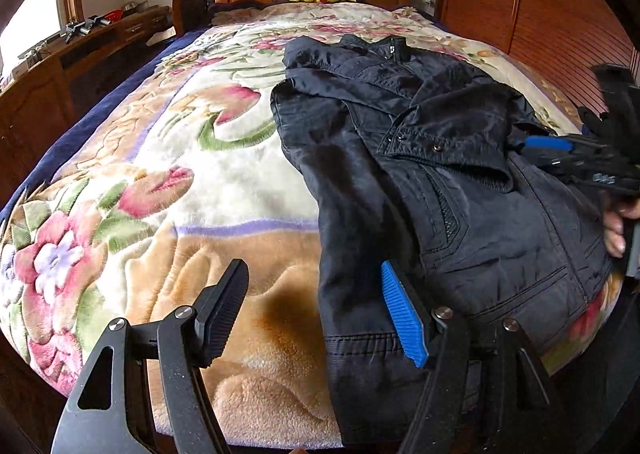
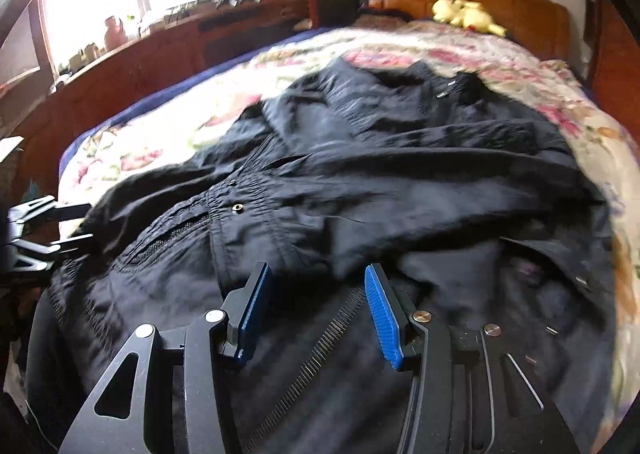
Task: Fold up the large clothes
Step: 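Open the left tool to release the folded side and withdraw it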
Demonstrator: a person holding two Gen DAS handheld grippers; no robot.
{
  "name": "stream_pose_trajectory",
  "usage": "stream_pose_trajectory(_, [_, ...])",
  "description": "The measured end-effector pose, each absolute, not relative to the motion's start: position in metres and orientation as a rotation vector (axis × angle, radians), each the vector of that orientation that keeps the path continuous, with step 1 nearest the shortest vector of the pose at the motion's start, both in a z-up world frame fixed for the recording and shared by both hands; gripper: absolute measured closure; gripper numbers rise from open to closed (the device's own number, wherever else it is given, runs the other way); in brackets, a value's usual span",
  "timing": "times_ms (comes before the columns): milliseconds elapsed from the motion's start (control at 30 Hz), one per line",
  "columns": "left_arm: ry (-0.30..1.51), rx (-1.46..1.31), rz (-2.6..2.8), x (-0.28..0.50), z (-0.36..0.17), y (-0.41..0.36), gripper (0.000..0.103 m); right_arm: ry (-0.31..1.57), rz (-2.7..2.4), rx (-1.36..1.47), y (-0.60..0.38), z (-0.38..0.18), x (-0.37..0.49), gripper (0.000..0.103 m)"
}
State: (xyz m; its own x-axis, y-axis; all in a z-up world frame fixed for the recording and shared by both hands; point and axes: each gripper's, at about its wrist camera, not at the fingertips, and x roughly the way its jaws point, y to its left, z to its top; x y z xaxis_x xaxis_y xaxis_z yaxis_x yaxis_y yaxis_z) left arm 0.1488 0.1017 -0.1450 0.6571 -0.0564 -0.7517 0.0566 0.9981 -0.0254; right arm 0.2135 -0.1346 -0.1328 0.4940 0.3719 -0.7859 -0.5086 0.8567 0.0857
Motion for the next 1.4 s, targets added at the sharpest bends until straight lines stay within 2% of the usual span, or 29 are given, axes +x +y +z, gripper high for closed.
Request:
stream_pose_trajectory(300, [0.84,-0.012,-0.081,0.143,-0.145,0.108,0.034,0.925,0.285,-0.241,-0.234,-0.125,0.173,0.053])
stream_pose_trajectory(600, [0.814,-0.031,-0.098,0.12,-0.134,0.11,0.034,0.999,0.139,-0.156,-0.304,-0.14,0.142,0.053])
stream_pose_trajectory(800, [0.782,-0.007,-0.111,0.104,-0.127,0.106,0.034,1.024,0.145,-0.108,-0.312,-0.156,0.129,0.053])
stream_pose_trajectory(1000, [0.779,-0.024,-0.127,0.096,-0.127,0.107,0.048,1.022,0.154,-0.076,-0.324,-0.157,0.125,0.053])
stream_pose_trajectory(1400, [0.807,-0.001,-0.137,0.098,-0.138,0.098,0.049,1.015,0.152,-0.072,-0.324,-0.162,0.123,0.051])
